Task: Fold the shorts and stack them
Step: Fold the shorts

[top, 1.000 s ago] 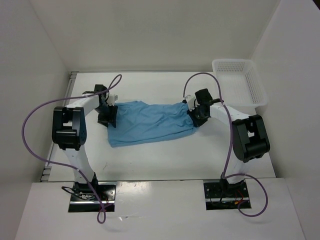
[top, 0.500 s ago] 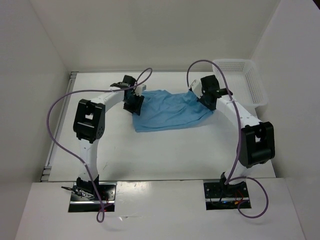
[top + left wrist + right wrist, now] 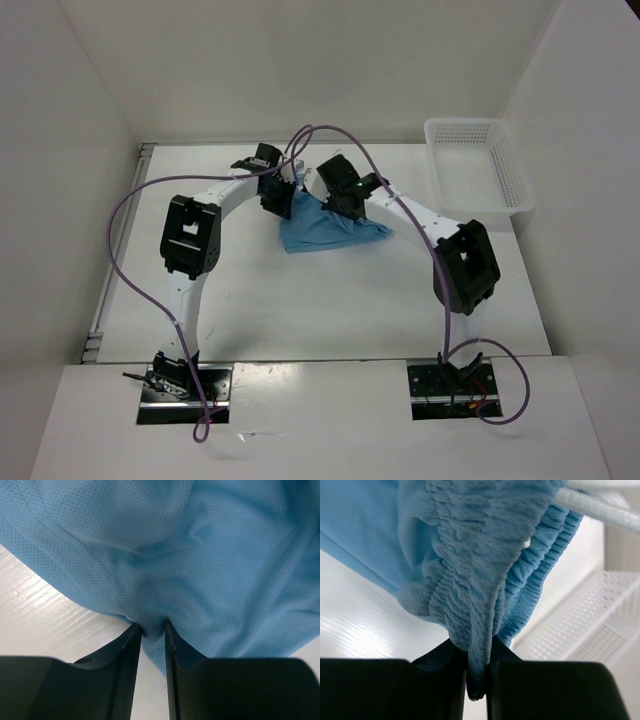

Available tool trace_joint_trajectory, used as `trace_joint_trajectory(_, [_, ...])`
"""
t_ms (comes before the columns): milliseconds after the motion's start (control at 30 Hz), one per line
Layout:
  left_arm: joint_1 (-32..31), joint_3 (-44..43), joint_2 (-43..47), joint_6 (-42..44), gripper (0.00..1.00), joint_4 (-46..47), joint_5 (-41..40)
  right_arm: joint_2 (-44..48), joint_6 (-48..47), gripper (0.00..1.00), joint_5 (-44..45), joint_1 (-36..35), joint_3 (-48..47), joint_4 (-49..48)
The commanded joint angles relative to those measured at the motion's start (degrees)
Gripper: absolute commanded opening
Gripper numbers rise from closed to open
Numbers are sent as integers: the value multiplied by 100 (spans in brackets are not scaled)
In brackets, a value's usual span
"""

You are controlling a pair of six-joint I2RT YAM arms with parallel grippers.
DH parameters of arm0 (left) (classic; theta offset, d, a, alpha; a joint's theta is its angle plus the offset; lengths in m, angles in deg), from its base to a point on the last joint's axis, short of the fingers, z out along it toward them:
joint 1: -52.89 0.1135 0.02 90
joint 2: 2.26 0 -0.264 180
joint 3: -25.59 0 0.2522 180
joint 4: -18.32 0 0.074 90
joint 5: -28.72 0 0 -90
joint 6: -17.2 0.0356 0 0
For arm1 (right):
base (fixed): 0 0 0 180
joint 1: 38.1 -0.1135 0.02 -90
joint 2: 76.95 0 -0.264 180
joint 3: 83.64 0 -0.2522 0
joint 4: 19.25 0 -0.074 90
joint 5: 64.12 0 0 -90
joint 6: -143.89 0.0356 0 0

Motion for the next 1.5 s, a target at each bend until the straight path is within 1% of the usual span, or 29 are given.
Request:
trace_joint_trajectory(0, [-70, 58, -385, 25, 33, -192, 302, -291, 392, 0, 16, -160, -492, -167])
trace_joint_trajectory(67, [-70, 127, -324, 25, 33, -192, 372, -599, 534, 0, -71, -213, -859, -168])
trace_joint_trajectory(133, [-9, 189, -323, 25, 33, -192, 373, -792, 640, 0, -72, -282, -1037, -238])
trace_joint_trajectory(200, [62, 189, -270, 25, 33, -192, 504, -793, 797, 0, -72, -361, -1151, -352])
trace_joint_trajectory(367, [124, 189, -323, 25, 33, -192, 505, -846, 1158, 0, -124, -617, -941, -423])
trace_joint_trajectory(433, [124, 137, -323, 25, 33, -192, 505, -907, 1359, 0, -125, -617, -853, -484])
trace_joint_trajectory(467, [124, 137, -323, 25, 35, -192, 505, -908, 1447, 0, -203, -669, -853, -484])
trace_joint_trajectory(500, [124, 137, -323, 25, 35, -244, 418, -960, 1527, 3, -326, -731, -853, -484])
trace_joint_trajectory(567, [124, 137, -323, 25, 37, -245, 303, -960, 1747, 19, -589, -793, -1054, -484])
trace_joint_trajectory(600, [176, 137, -323, 25, 40, -297, 189, -960, 1825, 30, -887, -793, -1186, -423])
trace_joint_trajectory(633, [176, 137, -323, 25, 42, -376, 127, -960, 1931, 36, -1037, -854, -1248, -353])
trace_joint_trajectory(667, [246, 85, -323, 25, 42, -429, 127, -960, 1932, 45, -1265, -854, -1327, -266])
trace_joint_trajectory(700, [325, 84, -271, 25, 43, -429, 57, -960, 1932, 47, -1659, -854, -1475, -204])
trace_joint_trajectory(767, [413, 31, -218, 25, 45, -508, 4, -899, 2028, 49, -2065, -854, -1608, -54])
trace_joint_trajectory(900, [659, -21, 2, 25, 50, -631, -58, -715, 2090, 59, -2891, -854, -1951, 174])
trace_joint_trajectory(1000, [730, -144, 151, 25, 51, -771, -127, -531, 2037, 59, -3165, -854, -2075, 245])
trace_joint_trajectory(1067, [844, -197, 344, 25, 52, -851, -190, -407, 1985, 56, -3070, -854, -1996, 245])
trace_joint_trajectory(1100, [844, -197, 414, 25, 52, -912, -251, -250, 1932, 51, -2843, -854, -1917, 245])
trace_joint_trajectory(1200, [976, -249, 740, 25, 55, -973, -251, 119, 1800, 44, -2412, -854, -1338, 35])
trace_joint_trajectory(1233, [1029, -250, 897, 25, 55, -974, -251, 208, 1800, 39, -2219, -854, -1006, -35])
trace_joint_trajectory(1300, [1029, -372, 1056, 25, 57, -1053, -251, 436, 1800, 35, -2217, -654, -749, -141])
trace_joint_trajectory(1367, [959, -434, 1319, 25, 57, -1115, -111, 638, 1975, 35, -2217, -477, -467, -194])
trace_joint_trajectory(1433, [723, -435, 1591, 25, 57, -1115, -111, 779, 2107, 35, -2103, -109, -196, -334])
trace_joint_trajectory(1467, [626, -435, 1680, 25, 57, -1115, -58, 858, 2160, 38, -2102, 23, -81, -483])
